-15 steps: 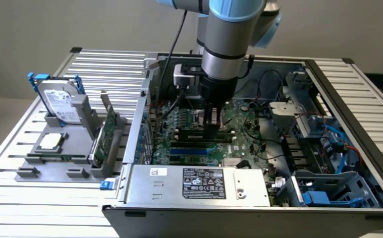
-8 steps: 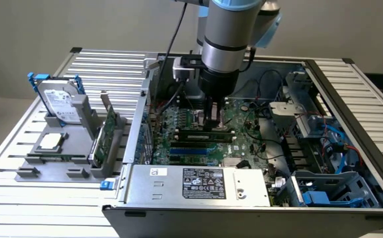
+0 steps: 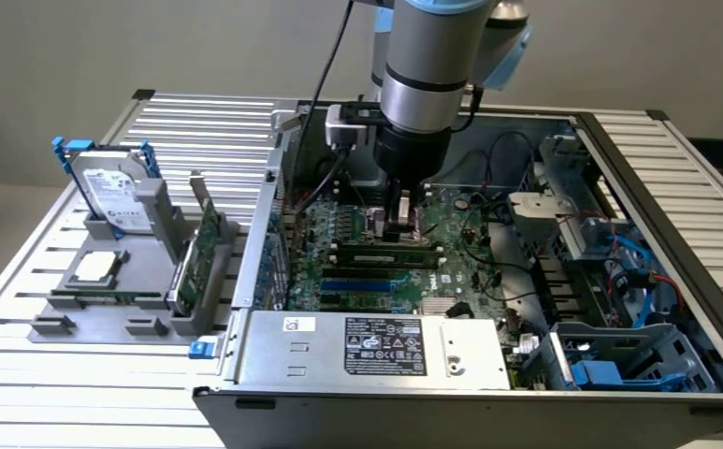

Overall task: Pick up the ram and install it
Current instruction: 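Insert the ram into the slot, then press down the ram until it locks into place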

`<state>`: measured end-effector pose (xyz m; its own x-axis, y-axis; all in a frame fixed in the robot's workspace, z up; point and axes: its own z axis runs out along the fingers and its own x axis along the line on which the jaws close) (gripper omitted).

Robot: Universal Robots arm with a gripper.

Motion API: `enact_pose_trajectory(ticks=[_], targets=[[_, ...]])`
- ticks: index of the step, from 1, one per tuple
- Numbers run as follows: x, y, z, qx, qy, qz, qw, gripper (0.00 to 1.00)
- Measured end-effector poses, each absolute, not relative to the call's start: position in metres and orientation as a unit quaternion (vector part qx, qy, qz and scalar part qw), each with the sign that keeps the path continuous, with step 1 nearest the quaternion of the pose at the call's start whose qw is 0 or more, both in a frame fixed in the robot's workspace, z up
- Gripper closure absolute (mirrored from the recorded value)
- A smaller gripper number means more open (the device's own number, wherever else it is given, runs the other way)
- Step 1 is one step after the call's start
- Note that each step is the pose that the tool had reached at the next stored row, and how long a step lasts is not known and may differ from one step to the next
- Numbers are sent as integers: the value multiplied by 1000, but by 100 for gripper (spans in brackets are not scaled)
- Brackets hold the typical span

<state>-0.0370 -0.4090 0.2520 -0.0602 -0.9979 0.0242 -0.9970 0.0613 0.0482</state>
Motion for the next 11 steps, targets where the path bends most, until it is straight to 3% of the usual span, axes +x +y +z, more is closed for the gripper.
enact_pose_trajectory(ticks=[11], targets=[[-37,-409,252,685,-728,-9,25,89]])
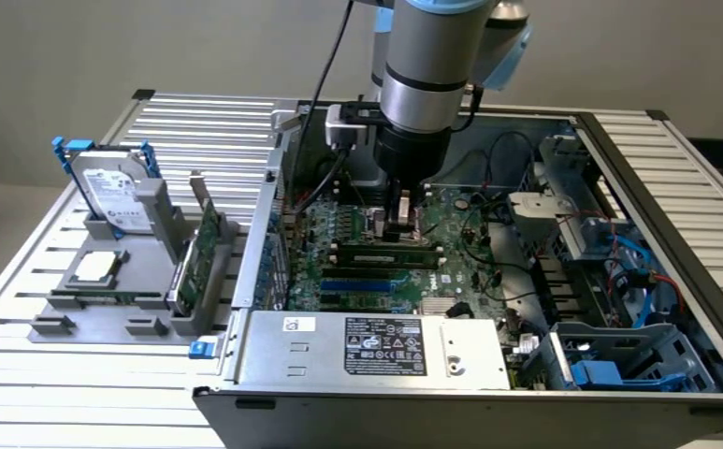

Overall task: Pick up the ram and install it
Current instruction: 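Press down the ram until it locks into place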

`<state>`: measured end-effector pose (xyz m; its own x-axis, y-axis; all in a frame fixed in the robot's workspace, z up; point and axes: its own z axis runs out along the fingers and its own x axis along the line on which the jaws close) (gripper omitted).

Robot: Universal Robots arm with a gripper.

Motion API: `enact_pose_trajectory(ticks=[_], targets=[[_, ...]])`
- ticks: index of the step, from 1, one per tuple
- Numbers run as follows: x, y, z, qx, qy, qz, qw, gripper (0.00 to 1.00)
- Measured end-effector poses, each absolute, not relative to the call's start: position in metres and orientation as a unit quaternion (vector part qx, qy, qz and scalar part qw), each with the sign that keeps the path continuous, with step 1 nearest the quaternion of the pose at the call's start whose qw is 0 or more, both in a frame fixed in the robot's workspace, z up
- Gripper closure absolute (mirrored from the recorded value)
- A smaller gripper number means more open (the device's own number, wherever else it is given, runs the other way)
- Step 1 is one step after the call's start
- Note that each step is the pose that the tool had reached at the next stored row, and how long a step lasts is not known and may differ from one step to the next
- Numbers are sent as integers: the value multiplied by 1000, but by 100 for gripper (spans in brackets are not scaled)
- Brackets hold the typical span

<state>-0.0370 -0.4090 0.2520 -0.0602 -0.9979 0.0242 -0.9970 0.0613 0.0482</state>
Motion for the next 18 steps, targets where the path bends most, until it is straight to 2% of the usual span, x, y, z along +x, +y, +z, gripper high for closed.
enact_pose_trajectory(ticks=[18], targets=[[-47,-406,236,707,-707,-8,25,89]])
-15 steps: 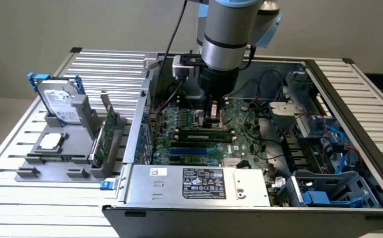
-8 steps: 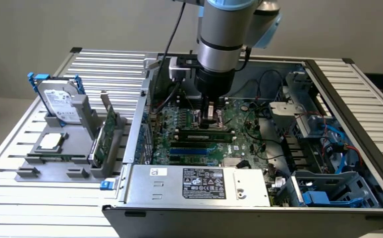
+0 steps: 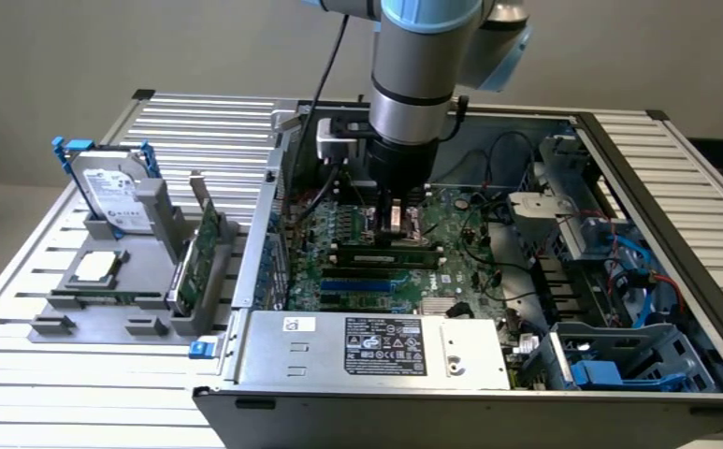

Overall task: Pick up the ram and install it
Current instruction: 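Press down the ram until it locks into place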

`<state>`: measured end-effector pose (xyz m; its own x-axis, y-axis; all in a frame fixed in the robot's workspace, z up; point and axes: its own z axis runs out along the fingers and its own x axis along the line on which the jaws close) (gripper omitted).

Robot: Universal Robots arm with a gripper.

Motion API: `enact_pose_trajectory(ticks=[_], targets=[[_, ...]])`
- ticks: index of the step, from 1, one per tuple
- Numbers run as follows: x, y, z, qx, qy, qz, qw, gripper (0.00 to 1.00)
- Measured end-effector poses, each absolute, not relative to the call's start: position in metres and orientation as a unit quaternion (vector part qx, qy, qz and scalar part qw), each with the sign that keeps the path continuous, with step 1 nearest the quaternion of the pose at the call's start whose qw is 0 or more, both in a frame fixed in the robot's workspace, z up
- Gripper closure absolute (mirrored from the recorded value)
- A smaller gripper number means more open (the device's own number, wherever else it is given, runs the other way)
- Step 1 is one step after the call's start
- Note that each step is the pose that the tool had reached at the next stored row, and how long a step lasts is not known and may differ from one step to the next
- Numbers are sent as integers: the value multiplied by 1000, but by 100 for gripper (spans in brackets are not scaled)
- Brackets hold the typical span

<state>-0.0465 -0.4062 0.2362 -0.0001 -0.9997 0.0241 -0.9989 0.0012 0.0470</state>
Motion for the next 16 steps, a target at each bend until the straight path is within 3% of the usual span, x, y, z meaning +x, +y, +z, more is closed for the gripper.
enact_pose_trajectory(ticks=[16], targets=[[-47,-406,223,714,-699,-8,26,89]])
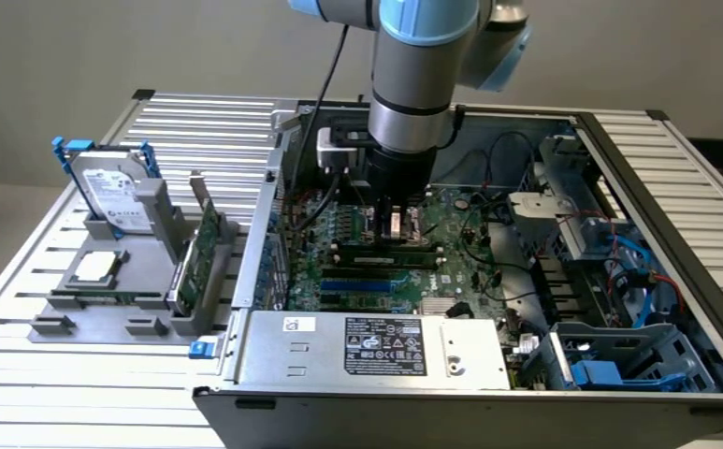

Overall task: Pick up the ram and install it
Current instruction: 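Press down the ram until it locks into place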

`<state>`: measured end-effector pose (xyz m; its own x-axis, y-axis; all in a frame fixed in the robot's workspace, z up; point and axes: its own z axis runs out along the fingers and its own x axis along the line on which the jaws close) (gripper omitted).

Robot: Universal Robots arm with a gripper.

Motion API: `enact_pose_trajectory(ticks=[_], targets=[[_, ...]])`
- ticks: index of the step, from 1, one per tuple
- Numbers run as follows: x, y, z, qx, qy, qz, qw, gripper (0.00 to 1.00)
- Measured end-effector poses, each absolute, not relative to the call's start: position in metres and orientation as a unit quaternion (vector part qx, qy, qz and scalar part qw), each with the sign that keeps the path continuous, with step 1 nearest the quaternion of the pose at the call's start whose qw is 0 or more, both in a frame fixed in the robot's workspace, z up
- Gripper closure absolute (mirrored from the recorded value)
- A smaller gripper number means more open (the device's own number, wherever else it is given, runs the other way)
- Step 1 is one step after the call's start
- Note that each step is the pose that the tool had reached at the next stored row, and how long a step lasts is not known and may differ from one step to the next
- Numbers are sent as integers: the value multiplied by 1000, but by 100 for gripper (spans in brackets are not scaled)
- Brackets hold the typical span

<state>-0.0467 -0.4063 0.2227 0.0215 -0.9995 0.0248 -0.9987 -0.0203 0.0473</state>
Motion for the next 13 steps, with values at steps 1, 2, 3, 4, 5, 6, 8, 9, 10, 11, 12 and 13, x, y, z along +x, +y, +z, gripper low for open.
enact_pose_trajectory(ticks=[1,2,3,4,5,6,8,9,10,11,12,13], targets=[[-47,-406,223,714,-699,-8,25,89],[-47,-406,223,714,-699,-8,25,89],[-47,-406,223,714,-699,-8,25,89],[-47,-406,224,714,-699,-8,25,89],[-47,-406,226,714,-699,-8,24,89],[-46,-406,228,714,-699,-8,24,89],[-47,-406,235,714,-699,-8,25,89],[-47,-406,238,714,-699,-8,25,89],[-46,-406,241,714,-699,-8,25,89],[-46,-406,244,714,-699,-8,25,89],[-45,-406,246,714,-699,-8,25,89],[-44,-406,247,714,-699,-8,25,89]])
